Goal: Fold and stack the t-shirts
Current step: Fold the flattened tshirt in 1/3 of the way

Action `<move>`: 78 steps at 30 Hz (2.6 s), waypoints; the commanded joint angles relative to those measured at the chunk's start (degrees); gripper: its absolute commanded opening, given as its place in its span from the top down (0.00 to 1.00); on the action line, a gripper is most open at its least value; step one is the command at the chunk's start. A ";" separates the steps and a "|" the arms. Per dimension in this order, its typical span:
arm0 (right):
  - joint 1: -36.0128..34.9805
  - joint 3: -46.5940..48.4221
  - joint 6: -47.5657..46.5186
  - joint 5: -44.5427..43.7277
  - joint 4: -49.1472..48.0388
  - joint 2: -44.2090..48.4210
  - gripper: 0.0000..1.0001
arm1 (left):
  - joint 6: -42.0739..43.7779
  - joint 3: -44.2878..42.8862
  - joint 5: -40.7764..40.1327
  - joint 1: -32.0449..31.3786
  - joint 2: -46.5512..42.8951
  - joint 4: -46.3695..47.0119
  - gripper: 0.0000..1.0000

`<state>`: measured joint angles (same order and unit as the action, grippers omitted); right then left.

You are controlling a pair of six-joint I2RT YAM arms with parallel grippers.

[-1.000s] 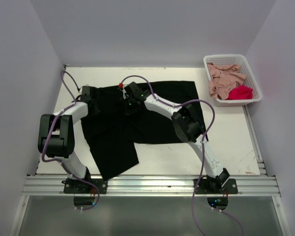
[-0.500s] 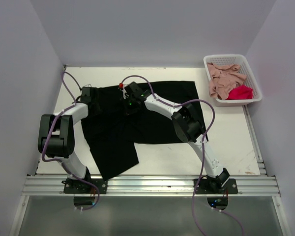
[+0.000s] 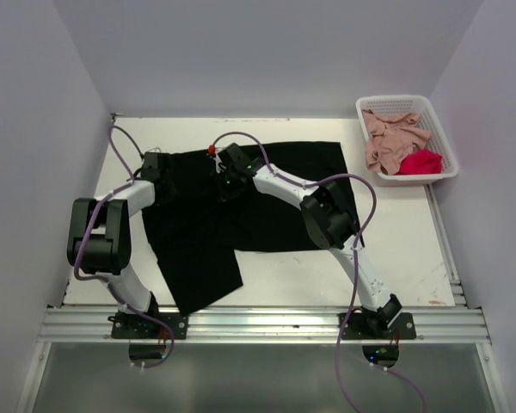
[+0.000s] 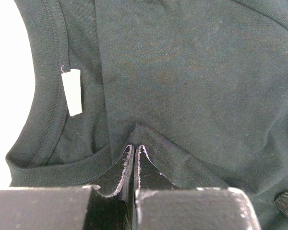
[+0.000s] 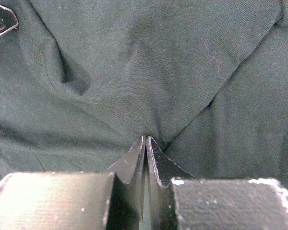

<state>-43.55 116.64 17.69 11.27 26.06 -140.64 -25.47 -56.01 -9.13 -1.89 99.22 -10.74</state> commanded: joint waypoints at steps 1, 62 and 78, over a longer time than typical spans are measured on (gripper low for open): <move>0.92 -3.17 -2.58 -4.06 8.56 -1.66 0.93 | 0.43 -0.77 -0.02 0.57 -0.25 2.39 1.00; 0.92 -11.44 -3.81 -1.86 6.19 15.22 0.49 | -7.66 13.38 4.47 -2.68 -25.12 -7.18 0.12; 0.84 -18.71 -4.60 -3.71 4.26 26.19 1.00 | -7.57 8.11 0.69 -2.59 -10.46 8.19 1.00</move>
<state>-42.70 99.74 14.04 9.39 31.48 -122.74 -32.14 -45.43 -6.28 -4.32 85.41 -8.75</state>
